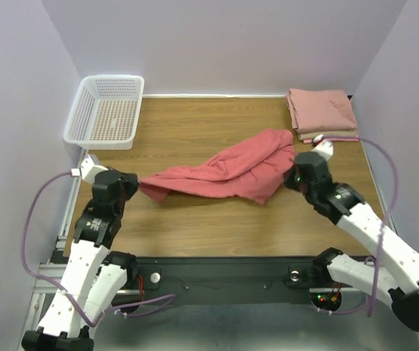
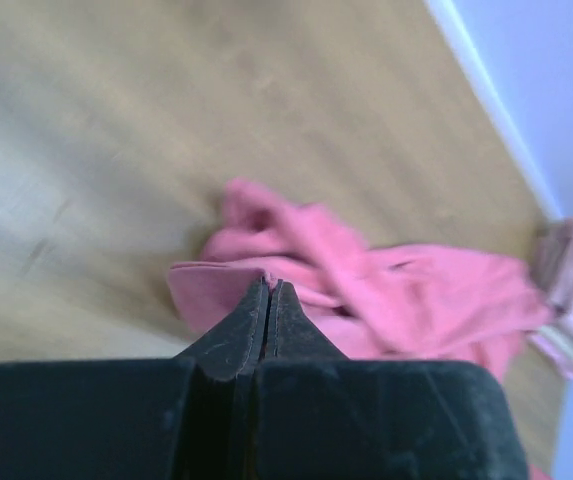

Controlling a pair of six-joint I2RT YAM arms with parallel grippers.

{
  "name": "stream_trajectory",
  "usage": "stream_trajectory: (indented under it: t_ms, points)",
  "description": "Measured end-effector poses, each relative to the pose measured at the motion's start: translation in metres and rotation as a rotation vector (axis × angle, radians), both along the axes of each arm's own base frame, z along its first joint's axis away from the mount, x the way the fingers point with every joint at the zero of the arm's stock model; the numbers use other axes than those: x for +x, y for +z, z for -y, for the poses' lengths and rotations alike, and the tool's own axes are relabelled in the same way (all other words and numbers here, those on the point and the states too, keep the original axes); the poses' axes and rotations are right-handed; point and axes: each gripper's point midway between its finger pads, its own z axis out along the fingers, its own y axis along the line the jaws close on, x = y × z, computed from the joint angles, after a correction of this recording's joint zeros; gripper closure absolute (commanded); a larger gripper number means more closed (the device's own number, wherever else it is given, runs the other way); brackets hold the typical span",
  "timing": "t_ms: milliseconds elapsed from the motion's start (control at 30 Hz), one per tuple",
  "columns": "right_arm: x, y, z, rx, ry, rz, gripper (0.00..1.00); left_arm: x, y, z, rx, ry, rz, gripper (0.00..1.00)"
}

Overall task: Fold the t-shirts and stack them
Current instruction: Flatten the tshirt out

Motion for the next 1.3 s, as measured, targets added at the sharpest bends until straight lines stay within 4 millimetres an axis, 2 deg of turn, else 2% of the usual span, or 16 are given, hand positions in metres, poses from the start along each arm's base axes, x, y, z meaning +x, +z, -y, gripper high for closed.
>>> stream_trajectory:
  t_ms: [33, 100, 133, 167, 233, 267, 367, 400, 433, 600, 700, 800, 967, 1100, 1233, 1300]
  points:
    - [0.005, 0.022, 0.000, 0.013, -0.004, 0.057, 1.00, 0.003, 0.028, 0.000, 0.000, -0.006, 0.052, 1.00]
    - [0.015, 0.096, 0.004, 0.057, -0.018, 0.238, 1.00, 0.005, 0.076, 0.000, 0.002, -0.014, 0.145, 1.00]
    - [0.017, 0.137, 0.009, 0.074, -0.030, 0.333, 1.00, 0.004, 0.115, 0.000, 0.002, -0.020, 0.223, 1.00]
    - [0.017, 0.164, 0.013, 0.082, -0.038, 0.390, 1.00, 0.002, 0.140, -0.001, 0.002, -0.022, 0.274, 1.00]
    - [0.012, 0.231, 0.023, 0.112, -0.055, 0.528, 1.00, -0.009, 0.200, -0.003, 0.006, -0.032, 0.398, 1.00]
    - [0.008, 0.253, 0.027, 0.125, -0.059, 0.578, 1.00, -0.019, 0.235, -0.004, 0.009, -0.039, 0.475, 1.00]
    - [-0.015, 0.334, 0.043, 0.169, -0.058, 0.746, 1.00, -0.050, 0.315, -0.005, 0.016, -0.074, 0.652, 1.00]
    - [-0.026, 0.363, 0.048, 0.188, -0.048, 0.811, 1.00, -0.060, 0.330, -0.005, 0.019, -0.084, 0.690, 1.00]
    - [-0.034, 0.380, 0.052, 0.200, -0.041, 0.848, 1.00, -0.081, 0.363, -0.007, 0.019, -0.095, 0.776, 1.00]
    - [-0.092, 0.475, 0.065, 0.288, 0.065, 1.082, 0.99, -0.149, 0.439, -0.011, 0.031, -0.140, 0.995, 1.00]
    - [-0.123, 0.506, 0.072, 0.326, 0.116, 1.180, 1.00, -0.179, 0.464, -0.013, 0.036, -0.156, 1.078, 1.00]
    - [-0.140, 0.523, 0.078, 0.344, 0.134, 1.236, 0.99, -0.197, 0.477, -0.014, 0.043, -0.167, 1.127, 1.00]
    - [-0.131, 0.526, 0.070, 0.312, 0.150, 1.235, 1.00, -0.192, 0.477, -0.010, 0.052, -0.186, 1.114, 1.00]
    - [-0.090, 0.515, 0.054, 0.251, 0.121, 1.164, 0.99, -0.147, 0.461, -0.002, 0.066, -0.190, 1.029, 1.00]
    - [-0.011, 0.488, 0.031, 0.111, 0.032, 1.033, 0.99, -0.064, 0.433, 0.009, 0.097, -0.178, 0.867, 1.00]
    - [0.034, 0.472, 0.016, 0.020, -0.002, 0.977, 0.99, -0.010, 0.414, 0.016, 0.124, -0.171, 0.769, 1.00]
